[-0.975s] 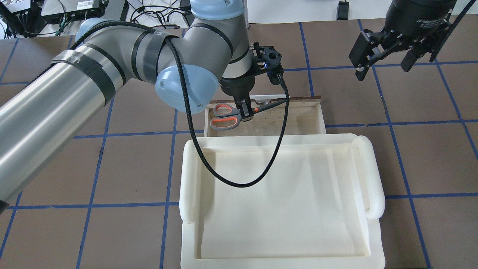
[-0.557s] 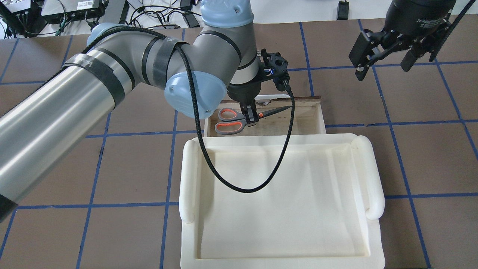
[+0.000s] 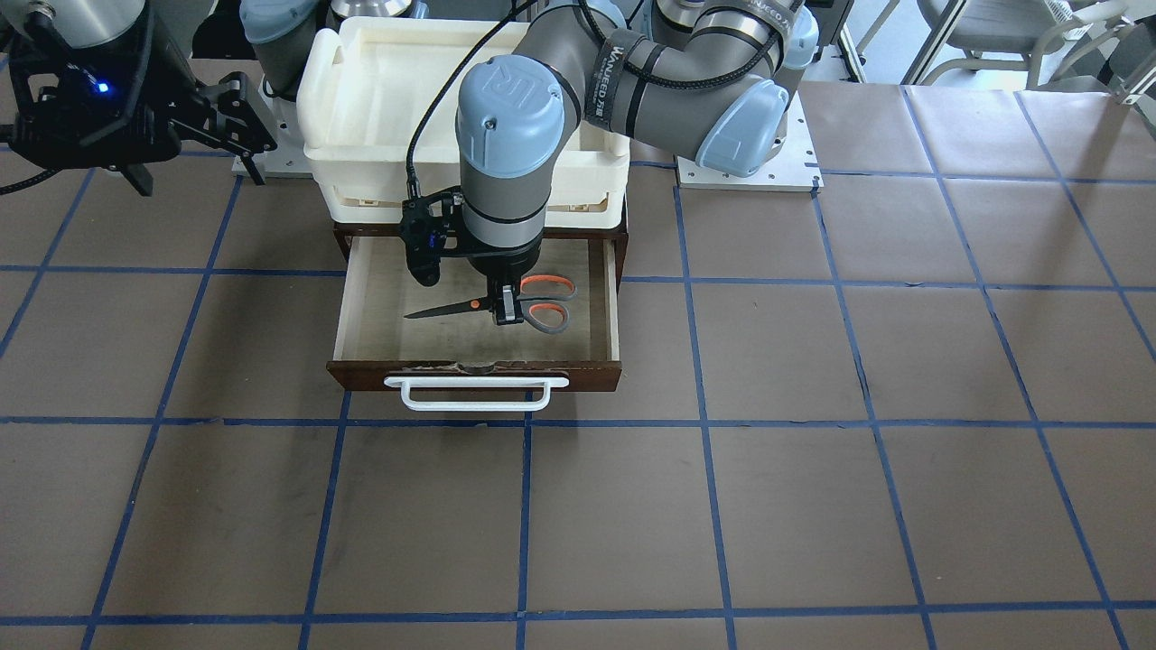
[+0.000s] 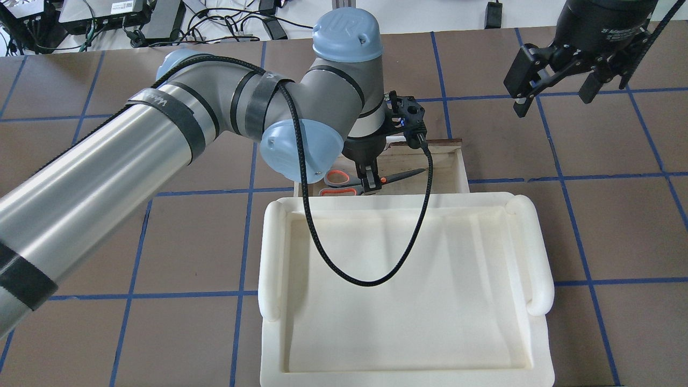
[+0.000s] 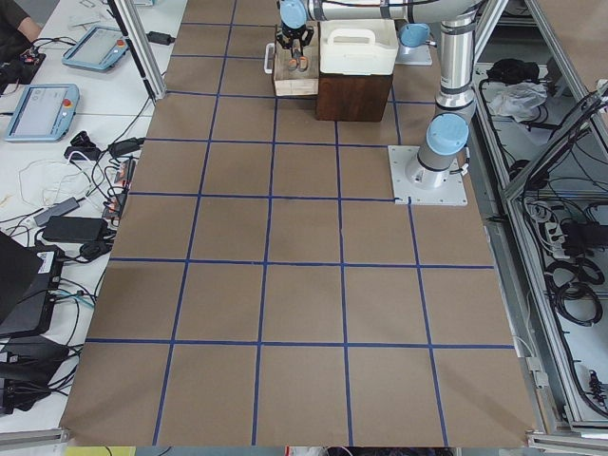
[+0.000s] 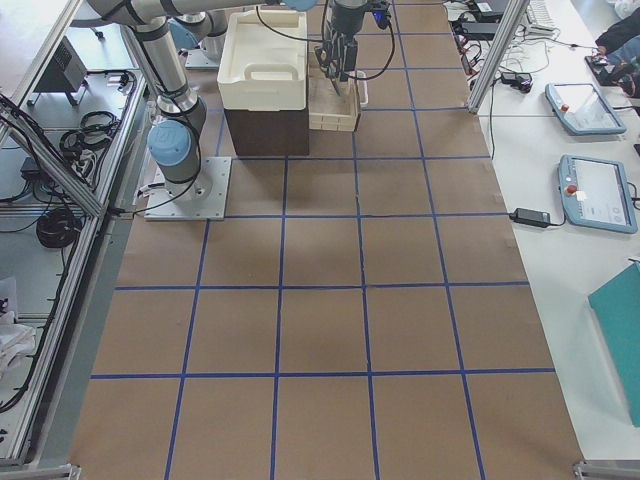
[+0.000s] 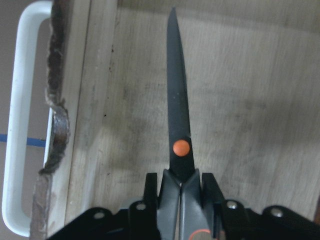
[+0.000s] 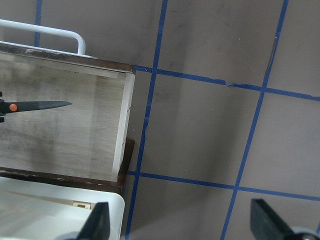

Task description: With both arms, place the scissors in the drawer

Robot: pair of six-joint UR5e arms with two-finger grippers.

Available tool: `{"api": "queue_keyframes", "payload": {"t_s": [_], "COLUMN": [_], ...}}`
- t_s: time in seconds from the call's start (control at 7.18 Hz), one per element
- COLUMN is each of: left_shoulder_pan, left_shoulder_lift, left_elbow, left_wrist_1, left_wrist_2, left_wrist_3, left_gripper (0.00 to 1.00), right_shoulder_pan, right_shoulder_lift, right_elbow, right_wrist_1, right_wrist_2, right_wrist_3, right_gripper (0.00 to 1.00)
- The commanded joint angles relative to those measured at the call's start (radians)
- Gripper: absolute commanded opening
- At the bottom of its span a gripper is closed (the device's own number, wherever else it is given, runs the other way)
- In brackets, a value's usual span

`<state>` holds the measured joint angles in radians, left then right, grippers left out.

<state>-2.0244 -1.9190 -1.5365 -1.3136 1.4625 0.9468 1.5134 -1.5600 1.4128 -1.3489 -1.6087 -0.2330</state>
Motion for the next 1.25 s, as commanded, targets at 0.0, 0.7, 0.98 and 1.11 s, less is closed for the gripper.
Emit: {"api": "queue_keyframes", "payload": {"t_s": [0.0, 0.7, 0.98, 1.11], "left_shoulder_pan": [-0.004, 0.009, 0.094, 0.174], "left_shoulder_lift": [-0.014, 0.079, 0.144, 0.178], "left_elbow": [-0.004, -0.017, 0.001, 0.013], "left_wrist_1": [0.019, -0.06, -0.108, -0.108], "left_wrist_2": [-0.001, 0.116, 0.154, 0.15], "left_wrist_3": [0.003, -0.011, -0.003, 0.0], "left_gripper": [0.0, 1.0, 1.0, 1.0], "right_shoulder_pan": [0.001, 0.002, 0.002, 0.002], "right_shoulder_lift": [0.0, 0.001, -0.002, -0.005], "right_elbow": [0.0, 0.0, 0.0, -0.002], "right_wrist_1": [0.001, 0.0, -0.001, -0.004], "right_wrist_2": [0.0, 0.009, 0.012, 0.013], "right_wrist_3": [0.0, 0.001, 0.003, 0.006], "right_gripper": [1.0, 1.0, 1.0, 1.0]}}
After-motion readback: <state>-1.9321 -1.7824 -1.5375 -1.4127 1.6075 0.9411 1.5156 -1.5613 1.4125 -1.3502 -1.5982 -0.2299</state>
